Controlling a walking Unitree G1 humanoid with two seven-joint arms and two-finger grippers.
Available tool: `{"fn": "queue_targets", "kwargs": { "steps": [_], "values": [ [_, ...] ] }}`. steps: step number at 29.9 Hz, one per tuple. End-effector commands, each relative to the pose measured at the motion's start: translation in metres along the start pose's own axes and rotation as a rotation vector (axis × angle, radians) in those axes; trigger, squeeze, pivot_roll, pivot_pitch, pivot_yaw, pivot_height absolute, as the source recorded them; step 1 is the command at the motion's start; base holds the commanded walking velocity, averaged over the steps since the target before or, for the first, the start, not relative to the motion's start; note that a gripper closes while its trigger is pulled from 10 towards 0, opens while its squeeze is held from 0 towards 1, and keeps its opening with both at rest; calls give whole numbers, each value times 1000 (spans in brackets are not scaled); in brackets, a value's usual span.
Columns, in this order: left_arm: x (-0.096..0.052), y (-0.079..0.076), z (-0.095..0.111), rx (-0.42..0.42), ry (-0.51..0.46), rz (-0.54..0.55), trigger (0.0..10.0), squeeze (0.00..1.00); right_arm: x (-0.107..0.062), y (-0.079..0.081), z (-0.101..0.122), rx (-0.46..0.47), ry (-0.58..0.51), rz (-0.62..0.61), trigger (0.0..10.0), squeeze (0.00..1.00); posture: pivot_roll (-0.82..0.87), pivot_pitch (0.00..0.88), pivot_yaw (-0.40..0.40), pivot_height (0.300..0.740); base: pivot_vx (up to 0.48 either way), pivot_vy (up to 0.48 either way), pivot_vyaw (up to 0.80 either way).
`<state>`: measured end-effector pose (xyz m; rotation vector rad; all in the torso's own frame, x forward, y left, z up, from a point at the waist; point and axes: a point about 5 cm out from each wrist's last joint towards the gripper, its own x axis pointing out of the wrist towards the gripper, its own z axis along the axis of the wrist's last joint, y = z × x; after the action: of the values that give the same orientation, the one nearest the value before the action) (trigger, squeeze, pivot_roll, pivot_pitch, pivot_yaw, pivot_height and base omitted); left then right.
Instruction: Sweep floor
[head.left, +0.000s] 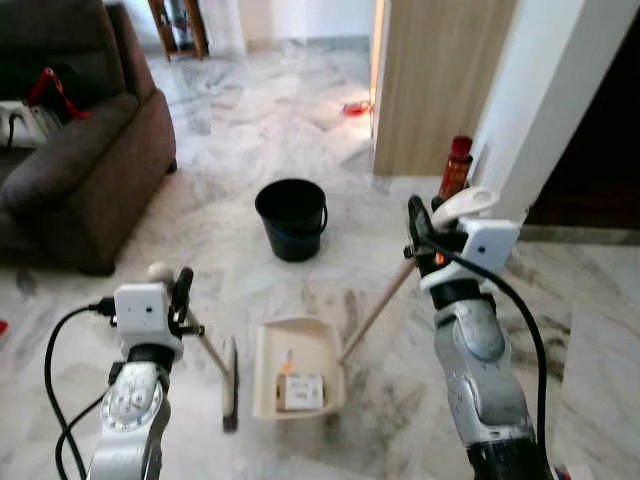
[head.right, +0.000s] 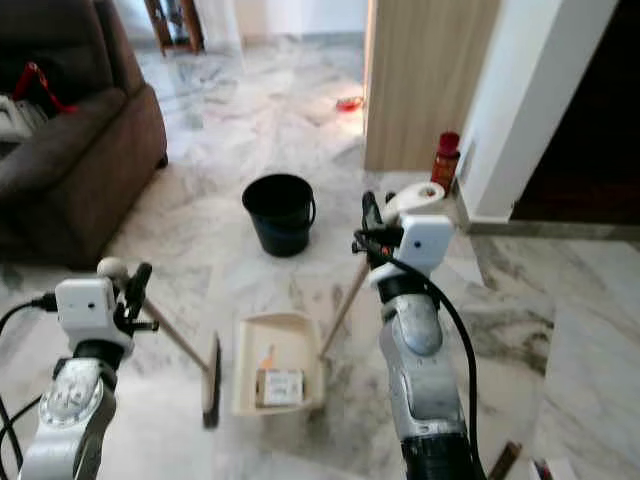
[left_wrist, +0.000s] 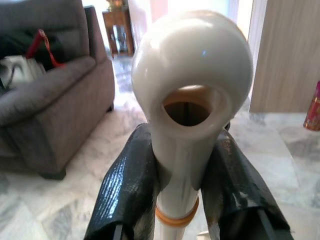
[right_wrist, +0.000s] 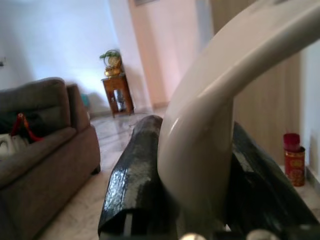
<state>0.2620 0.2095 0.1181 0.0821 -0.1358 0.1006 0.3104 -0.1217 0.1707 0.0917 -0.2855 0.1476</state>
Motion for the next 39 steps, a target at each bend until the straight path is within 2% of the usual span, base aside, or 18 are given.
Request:
{"fn": "queue_targets", "kwargs": {
  "steps": [1, 19, 24, 39],
  "values": [
    [4, 3, 15, 25, -65, 4, 10000, 0, 3, 5, 11, 27, -56, 16, 10000, 0, 71, 77, 55, 740, 307, 0, 0],
    [3, 3, 15, 25, -63, 3, 10000, 0, 4, 11, 13, 32, -65, 51, 10000, 0, 76, 77, 57, 740, 316, 0, 0],
    [3, 3, 15, 24, -60, 0, 10000, 0, 4, 12, 14, 28, -71, 57, 10000, 0, 74, 80, 57, 740, 333, 0, 781],
    [2, 2, 14, 22, -61, -2, 10000, 0, 4, 15, 15, 49, -71, 80, 10000, 0, 74, 72, 53, 740, 337, 0, 0]
  ]
}}
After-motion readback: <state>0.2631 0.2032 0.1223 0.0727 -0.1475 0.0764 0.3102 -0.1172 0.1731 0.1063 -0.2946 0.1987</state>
